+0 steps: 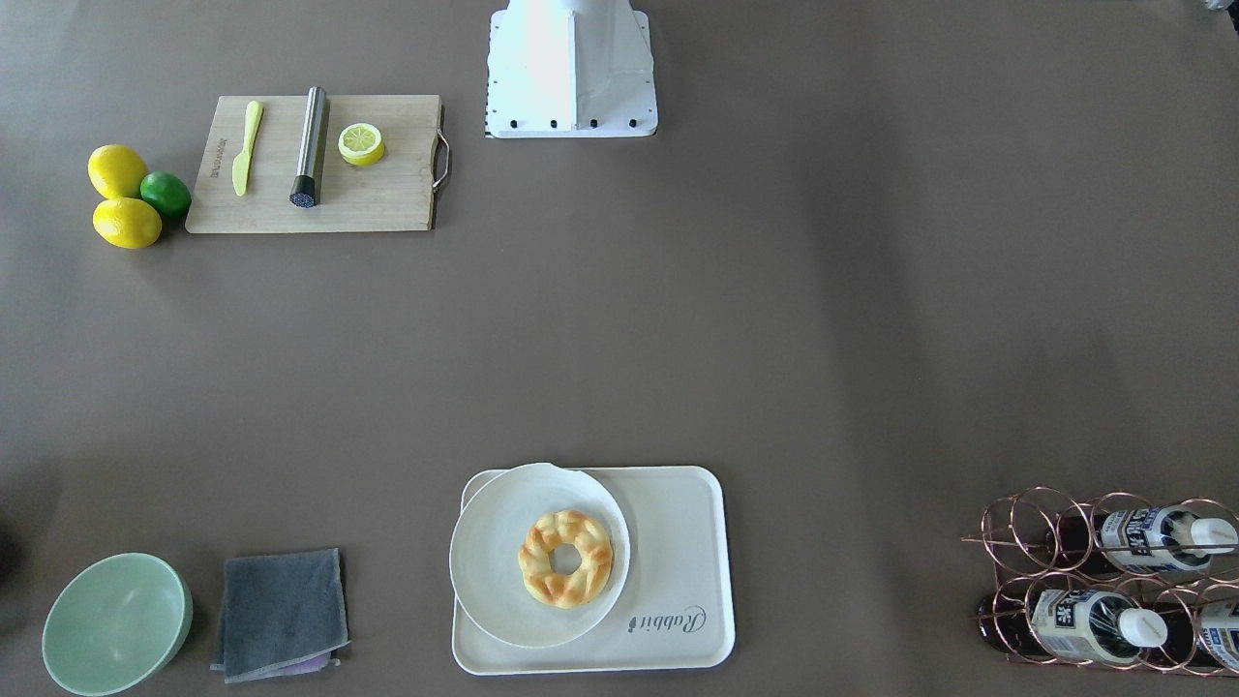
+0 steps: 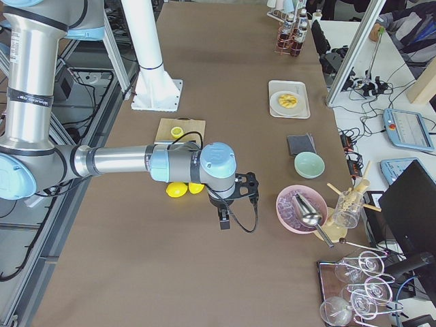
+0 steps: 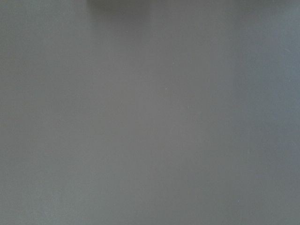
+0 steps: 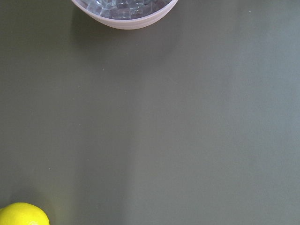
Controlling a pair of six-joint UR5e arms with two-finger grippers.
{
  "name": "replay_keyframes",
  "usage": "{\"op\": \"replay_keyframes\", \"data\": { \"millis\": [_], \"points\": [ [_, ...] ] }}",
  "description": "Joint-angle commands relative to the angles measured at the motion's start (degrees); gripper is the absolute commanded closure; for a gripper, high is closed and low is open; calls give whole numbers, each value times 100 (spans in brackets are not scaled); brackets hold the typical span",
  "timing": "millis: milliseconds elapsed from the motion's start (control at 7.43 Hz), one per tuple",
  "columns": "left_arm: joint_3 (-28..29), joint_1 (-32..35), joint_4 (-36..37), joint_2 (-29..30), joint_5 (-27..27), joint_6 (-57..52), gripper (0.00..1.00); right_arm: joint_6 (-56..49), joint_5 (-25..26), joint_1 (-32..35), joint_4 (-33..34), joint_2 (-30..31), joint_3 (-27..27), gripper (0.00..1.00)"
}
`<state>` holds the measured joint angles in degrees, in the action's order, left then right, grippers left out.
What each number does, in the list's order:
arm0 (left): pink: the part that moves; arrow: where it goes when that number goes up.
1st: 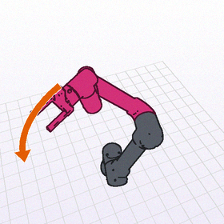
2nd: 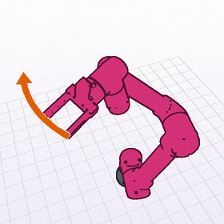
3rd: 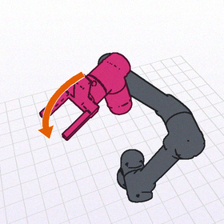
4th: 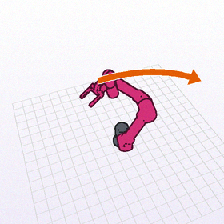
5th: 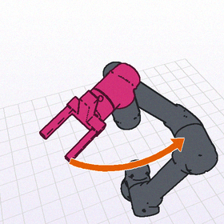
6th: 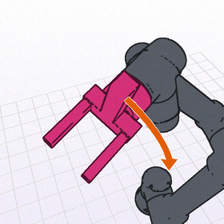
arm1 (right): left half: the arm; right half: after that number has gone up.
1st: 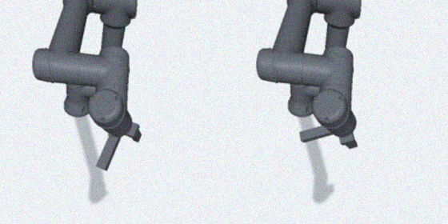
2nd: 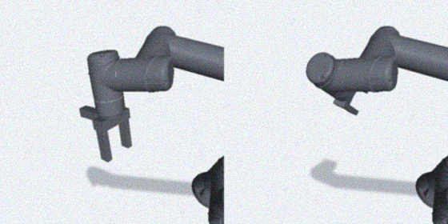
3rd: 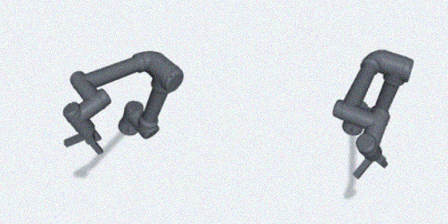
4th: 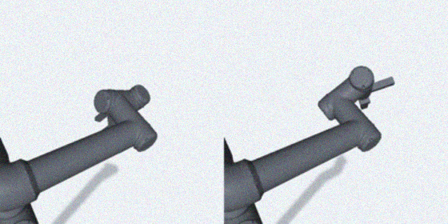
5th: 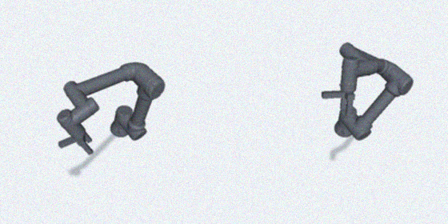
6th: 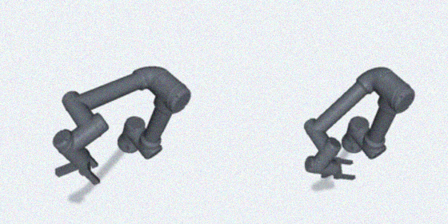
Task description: Place tea on tray
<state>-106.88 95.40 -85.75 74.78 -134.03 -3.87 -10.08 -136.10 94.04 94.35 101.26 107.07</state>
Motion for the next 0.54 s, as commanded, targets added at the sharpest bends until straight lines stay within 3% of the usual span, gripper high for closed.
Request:
{"op": "replay_keyframes", "data": {
  "millis": [0, 404],
  "points": [
    [-25, -4, -20, 2, 0, 0, 3, 23, 118, 0, 31, 8, -11, 0],
    [-43, -13, -29, 2, -9, 0, 3, 32, 188, 9, 40, 69, -37, 0]
  ]
}}
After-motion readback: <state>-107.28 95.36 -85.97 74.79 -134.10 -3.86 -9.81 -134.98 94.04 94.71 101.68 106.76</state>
